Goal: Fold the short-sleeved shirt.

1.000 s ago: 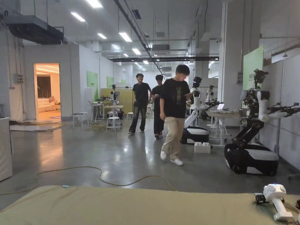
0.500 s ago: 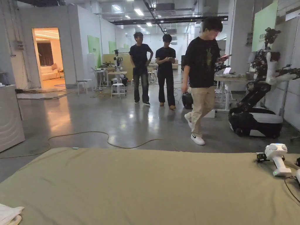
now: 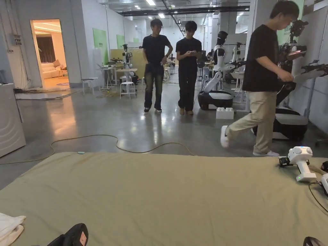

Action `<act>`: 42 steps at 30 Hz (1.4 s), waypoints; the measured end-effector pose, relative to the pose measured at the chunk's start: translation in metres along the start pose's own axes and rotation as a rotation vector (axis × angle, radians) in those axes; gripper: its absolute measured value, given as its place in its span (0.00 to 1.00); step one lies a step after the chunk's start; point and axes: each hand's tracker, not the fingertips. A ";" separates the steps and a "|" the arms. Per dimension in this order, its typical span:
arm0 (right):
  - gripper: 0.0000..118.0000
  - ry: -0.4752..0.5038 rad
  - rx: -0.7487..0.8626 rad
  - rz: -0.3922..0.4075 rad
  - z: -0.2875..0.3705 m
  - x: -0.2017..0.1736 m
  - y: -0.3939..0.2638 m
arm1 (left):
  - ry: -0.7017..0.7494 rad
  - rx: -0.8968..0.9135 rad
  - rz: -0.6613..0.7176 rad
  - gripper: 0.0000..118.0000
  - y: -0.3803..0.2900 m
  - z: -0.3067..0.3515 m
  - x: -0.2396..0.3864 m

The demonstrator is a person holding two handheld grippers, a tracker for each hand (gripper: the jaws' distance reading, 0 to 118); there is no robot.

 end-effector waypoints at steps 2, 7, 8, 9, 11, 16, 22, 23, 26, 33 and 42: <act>0.00 -0.007 0.002 0.027 0.001 -0.002 0.001 | -0.005 0.002 -0.048 0.00 -0.001 0.000 0.006; 0.00 -0.025 0.021 0.042 0.001 -0.008 0.005 | -0.002 0.010 -0.095 0.00 -0.001 0.002 0.010; 0.00 -0.016 0.021 0.037 0.001 -0.007 0.006 | 0.002 0.012 -0.102 0.00 0.000 0.002 0.010; 0.00 -0.011 0.022 0.028 0.002 -0.006 0.006 | 0.004 0.014 -0.111 0.00 0.000 0.002 0.010; 0.00 -0.006 0.021 0.020 0.003 -0.007 0.007 | 0.004 0.024 -0.130 0.00 0.000 0.004 0.011; 0.00 -0.011 0.026 0.042 0.006 -0.011 0.008 | 0.024 0.024 -0.135 0.00 0.002 0.006 0.002; 0.00 -0.006 0.010 0.065 0.008 -0.015 0.008 | 0.117 -0.021 -0.158 0.08 0.011 0.006 -0.044; 0.00 -0.004 0.002 0.068 0.007 -0.016 0.008 | 0.146 -0.047 -0.165 0.12 0.013 0.005 -0.055; 0.00 -0.005 -0.029 0.057 0.001 -0.019 0.000 | 0.172 -0.128 -0.170 0.27 0.009 -0.009 -0.093; 0.00 0.029 -0.207 -0.039 -0.030 -0.022 -0.027 | 0.202 -0.470 -0.027 0.80 -0.061 -0.098 -0.183; 0.00 0.025 -0.446 -0.140 -0.057 -0.022 -0.068 | 0.236 -0.826 -0.021 0.79 -0.184 -0.203 -0.247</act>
